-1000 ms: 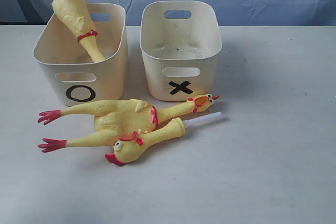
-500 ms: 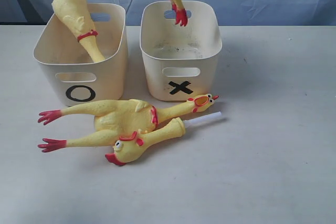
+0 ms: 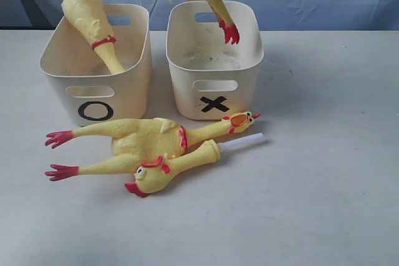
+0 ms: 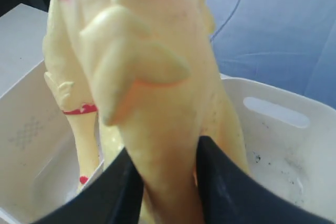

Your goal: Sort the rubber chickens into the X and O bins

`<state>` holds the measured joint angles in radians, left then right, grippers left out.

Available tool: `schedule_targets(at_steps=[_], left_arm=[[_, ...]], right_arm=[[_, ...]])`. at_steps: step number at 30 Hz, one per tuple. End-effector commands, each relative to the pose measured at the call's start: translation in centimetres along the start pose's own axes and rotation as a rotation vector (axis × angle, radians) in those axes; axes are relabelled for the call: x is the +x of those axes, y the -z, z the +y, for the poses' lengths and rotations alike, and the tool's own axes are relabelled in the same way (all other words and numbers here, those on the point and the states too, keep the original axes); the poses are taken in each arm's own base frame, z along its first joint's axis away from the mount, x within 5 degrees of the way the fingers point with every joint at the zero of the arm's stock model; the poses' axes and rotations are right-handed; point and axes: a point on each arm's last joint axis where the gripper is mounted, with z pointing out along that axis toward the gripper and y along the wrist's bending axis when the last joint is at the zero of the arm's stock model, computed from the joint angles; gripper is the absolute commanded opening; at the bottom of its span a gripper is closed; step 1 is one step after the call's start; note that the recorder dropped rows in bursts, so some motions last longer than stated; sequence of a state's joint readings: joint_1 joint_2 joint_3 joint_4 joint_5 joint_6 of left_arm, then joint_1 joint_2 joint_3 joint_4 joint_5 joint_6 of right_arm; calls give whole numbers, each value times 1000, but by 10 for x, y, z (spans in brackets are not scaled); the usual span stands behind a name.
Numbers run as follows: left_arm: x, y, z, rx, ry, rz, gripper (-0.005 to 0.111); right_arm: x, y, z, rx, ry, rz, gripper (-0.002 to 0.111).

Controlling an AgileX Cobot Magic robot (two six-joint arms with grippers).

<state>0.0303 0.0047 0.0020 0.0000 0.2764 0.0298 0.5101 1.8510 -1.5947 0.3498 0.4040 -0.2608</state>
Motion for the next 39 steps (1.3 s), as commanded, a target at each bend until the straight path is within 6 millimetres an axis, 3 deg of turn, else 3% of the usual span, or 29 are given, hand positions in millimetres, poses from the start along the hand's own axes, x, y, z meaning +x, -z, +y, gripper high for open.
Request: schedule_targets(at_steps=[1,5,7,10,14,20,25,29,35,39], left_arm=[[-2,1,0,6,8,-14,0],[-2,1,0,6,8,-14,0],[-2,1,0,6,8,-14,0],[-2,1,0,6,8,-14,0],[-2,1,0,6,8,-14,0],[-2,1,0,6,8,-14,0],[-2,1,0,6,8,-14,0],[-2,1,0,6,8,-14,0],[-2,1,0,6,8,-14,0],[-2,1,0,6,8,-14,0]], right_arm=[[4,5,-9,27,-46,54,40],[10,6,-8,16,-68,127,94],[13,7,-7,5,-40,164,104],[22,12,-3,-40,89,280,101],[50,23,14,-219,327,581,89],[64,33,54,-439,335,724,73],[81,21,90,-545,450,755,73],[107,0,111,-558,588,833,73],[159,-35,127,-480,804,1041,73],[183,-49,131,-429,906,1121,73]])
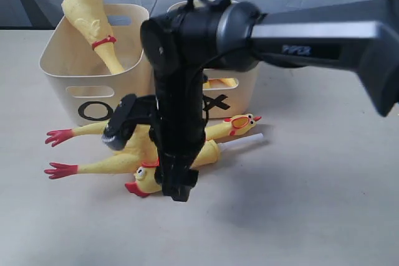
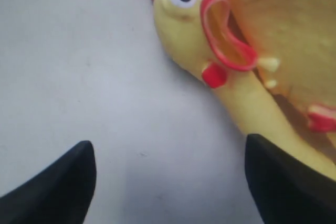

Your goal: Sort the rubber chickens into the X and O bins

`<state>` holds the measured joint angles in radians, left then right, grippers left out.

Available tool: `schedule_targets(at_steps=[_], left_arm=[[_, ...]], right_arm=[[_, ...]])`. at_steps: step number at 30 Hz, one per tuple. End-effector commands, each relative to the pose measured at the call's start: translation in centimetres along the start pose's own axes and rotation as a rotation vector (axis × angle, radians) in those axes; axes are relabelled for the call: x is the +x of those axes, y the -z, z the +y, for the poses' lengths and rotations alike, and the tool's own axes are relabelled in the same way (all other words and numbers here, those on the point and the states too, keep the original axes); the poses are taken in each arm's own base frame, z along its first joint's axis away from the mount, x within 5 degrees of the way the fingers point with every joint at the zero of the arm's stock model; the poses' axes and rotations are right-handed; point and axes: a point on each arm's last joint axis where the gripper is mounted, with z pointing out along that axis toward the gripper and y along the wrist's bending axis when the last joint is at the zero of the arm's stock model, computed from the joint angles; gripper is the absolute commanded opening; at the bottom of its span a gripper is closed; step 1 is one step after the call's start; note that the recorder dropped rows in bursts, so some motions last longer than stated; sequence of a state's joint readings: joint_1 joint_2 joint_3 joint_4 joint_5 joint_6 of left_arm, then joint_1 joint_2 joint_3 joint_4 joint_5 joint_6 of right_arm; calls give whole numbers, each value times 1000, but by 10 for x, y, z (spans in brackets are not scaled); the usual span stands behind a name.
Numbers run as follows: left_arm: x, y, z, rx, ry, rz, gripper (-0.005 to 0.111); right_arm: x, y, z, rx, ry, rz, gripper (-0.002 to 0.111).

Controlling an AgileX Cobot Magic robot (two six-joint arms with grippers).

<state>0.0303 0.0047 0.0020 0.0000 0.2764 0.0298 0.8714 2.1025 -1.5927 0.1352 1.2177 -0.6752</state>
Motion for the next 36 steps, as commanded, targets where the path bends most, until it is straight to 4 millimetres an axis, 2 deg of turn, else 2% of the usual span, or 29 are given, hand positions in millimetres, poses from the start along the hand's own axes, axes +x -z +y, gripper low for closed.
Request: schedule_targets(at_steps=[1,5,15,21,24,29,30,32,34,35,36], left_arm=[[-2,1,0,6,8,-14,0],[-2,1,0,6,8,-14,0],[-2,1,0,6,8,-14,0],[-2,1,0,6,8,-14,0],[-2,1,0,6,8,-14,0],[-2,1,0,6,8,-14,0],[-2,1,0,6,8,-14,0],[-2,1,0,6,8,-14,0],[-2,1,0,6,8,-14,0],[-2,1,0,6,8,-14,0],[-2,1,0,6,8,-14,0]], right_arm=[[-3,-25,0,64,58,133,73],[-5,-32,-4,109,54,154,73],[2,-29,-16,250,52,235,73],[-8,-30,-18,276,49,119,73],[-14,-37,-19,266,38,63,73],[-13,-61,-21,214,27,116,72],[-11,-66,-19,188,20,146,69],[-5,-71,-16,131,5,220,51],[1,-72,-12,88,-6,283,12],[1,-72,-12,88,-3,283,1],[1,-69,-11,93,-17,278,3]])
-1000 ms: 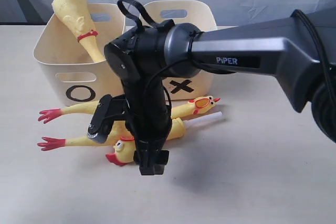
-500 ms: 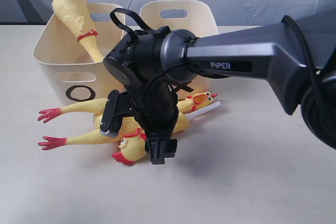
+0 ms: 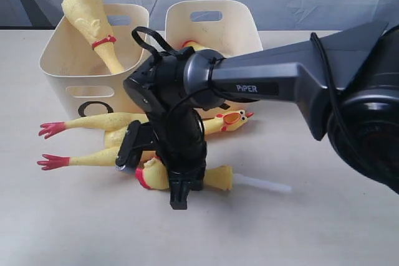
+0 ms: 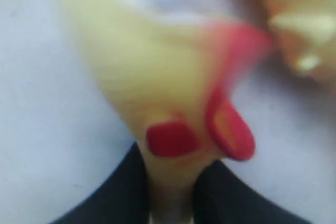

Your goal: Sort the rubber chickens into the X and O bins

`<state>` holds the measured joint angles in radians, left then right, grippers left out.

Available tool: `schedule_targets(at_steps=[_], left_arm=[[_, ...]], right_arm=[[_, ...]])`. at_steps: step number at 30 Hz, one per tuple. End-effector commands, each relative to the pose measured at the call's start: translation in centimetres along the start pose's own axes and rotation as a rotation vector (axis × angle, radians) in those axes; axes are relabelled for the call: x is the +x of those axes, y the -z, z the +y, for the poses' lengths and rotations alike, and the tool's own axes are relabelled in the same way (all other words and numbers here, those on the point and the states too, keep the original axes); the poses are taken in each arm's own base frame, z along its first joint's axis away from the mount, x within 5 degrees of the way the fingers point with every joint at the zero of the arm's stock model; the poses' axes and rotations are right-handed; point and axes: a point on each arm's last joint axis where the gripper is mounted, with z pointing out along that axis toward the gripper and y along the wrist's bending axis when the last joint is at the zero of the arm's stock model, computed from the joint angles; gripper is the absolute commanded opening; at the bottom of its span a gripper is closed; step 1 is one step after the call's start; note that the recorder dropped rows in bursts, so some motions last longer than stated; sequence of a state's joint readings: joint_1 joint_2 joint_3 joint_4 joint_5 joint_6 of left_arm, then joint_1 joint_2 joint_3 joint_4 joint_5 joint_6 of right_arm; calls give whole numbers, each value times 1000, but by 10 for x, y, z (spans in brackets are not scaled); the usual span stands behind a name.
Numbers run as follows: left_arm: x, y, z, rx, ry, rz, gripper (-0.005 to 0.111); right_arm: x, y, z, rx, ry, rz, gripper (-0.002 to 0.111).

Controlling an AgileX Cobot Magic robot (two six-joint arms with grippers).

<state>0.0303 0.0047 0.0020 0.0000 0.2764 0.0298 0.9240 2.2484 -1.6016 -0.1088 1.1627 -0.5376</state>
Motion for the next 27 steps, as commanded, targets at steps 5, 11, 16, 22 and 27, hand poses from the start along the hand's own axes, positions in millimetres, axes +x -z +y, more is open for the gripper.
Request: schedule_targets(at_steps=[5,11,16,22,27], left_arm=[[-2,1,0,6,8,-14,0],[-2,1,0,6,8,-14,0],[-2,1,0,6,8,-14,0],[-2,1,0,6,8,-14,0],[-2,1,0,6,8,-14,0]], right_arm=[[7,77,0,77,-55,-141,-1],[13,200,-9,321,-184,-660,-1],[47,247,-74,722,-624,-1058,-1],[114,229,-131,654,-1322,-1119,-1],[110,226,-132,665,-1218,-1116,12]])
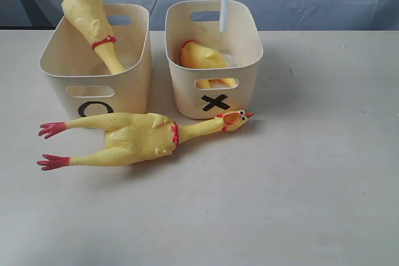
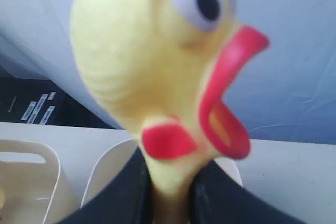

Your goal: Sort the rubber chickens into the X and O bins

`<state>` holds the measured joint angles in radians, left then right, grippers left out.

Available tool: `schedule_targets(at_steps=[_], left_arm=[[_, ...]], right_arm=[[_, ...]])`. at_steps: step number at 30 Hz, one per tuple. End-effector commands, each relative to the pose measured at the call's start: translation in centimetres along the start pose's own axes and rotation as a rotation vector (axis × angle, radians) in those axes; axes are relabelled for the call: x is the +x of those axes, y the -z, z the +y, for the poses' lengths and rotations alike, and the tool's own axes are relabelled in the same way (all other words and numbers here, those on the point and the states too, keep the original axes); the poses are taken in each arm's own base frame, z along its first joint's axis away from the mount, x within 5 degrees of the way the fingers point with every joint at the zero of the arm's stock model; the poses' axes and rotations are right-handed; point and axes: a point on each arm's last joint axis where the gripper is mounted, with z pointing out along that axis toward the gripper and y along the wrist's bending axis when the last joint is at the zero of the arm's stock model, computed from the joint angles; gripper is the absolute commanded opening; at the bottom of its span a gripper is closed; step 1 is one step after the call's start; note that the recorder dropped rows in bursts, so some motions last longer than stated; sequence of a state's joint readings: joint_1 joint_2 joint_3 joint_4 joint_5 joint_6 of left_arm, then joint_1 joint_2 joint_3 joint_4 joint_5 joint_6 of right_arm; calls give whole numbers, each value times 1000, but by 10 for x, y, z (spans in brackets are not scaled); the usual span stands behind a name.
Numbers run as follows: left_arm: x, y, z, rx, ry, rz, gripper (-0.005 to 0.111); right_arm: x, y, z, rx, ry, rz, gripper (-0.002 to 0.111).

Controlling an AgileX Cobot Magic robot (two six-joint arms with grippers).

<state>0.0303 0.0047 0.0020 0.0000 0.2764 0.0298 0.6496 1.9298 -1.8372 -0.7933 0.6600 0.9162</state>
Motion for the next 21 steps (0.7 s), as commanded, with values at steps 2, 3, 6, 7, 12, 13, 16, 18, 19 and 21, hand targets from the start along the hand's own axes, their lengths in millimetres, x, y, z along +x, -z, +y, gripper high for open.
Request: schedule_targets(at_steps=[2,3,6,7,12,13,16,18,19,21], left_arm=[[-2,1,0,6,8,-14,0],[-2,1,0,6,8,-14,0],[-2,1,0,6,8,-14,0],[-2,1,0,6,8,-14,0],[-2,1,0,6,8,-14,0],[-2,1,0,6,8,-14,0],[-2,1,0,6,8,-14,0],[-2,1,0,6,8,-14,0],[-2,1,0,6,8,-14,0],[-2,1,0,6,8,-14,0]], right_arm=[[-3,2,11,-91,45,-52,39],[-2,2,11,-89,43,-49,52],[4,1,5,-15,188,18,104],[6,1,4,-9,226,38,104],[67,14,43,-521,745,364,104],[87,24,59,-722,806,407,104],[119,34,77,-851,857,465,104],[137,34,85,-874,894,523,104],[146,34,90,-890,920,553,104],[157,31,96,-903,944,579,104]])
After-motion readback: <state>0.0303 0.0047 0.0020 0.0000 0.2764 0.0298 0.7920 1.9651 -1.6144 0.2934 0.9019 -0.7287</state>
